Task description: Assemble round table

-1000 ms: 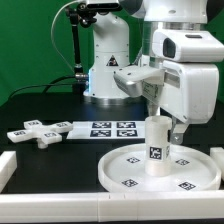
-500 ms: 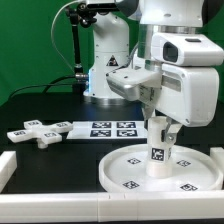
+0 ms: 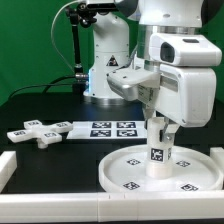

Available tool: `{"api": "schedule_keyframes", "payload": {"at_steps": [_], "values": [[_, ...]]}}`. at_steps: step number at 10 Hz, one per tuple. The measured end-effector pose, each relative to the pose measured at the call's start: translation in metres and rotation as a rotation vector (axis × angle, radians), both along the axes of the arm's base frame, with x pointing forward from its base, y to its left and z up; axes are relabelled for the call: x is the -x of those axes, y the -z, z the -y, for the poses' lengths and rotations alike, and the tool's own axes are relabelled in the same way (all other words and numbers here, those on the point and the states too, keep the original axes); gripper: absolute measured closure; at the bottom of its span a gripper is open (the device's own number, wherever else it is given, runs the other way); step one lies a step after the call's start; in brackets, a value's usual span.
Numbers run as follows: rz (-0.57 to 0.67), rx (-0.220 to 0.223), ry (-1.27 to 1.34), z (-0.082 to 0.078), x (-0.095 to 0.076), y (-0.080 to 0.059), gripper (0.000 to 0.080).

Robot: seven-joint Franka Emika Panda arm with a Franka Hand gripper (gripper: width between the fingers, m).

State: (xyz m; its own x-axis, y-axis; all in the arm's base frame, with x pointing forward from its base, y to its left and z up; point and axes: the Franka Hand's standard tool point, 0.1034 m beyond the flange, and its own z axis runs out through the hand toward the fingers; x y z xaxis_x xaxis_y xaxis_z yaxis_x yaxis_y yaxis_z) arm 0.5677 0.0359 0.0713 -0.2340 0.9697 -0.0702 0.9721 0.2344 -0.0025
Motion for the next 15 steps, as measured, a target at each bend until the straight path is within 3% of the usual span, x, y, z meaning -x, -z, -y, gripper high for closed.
{"api": "schedule_keyframes", "payload": {"at_steps": [8, 11, 15], "values": [[0.028, -0.003, 0.635, -0.0007, 0.0035, 0.0005, 0.039], [0.027, -0.037, 1.011, -0.0007, 0.0046, 0.0009, 0.039], [0.034, -0.041, 1.199, -0.002, 0.0045, 0.0006, 0.039]]}}
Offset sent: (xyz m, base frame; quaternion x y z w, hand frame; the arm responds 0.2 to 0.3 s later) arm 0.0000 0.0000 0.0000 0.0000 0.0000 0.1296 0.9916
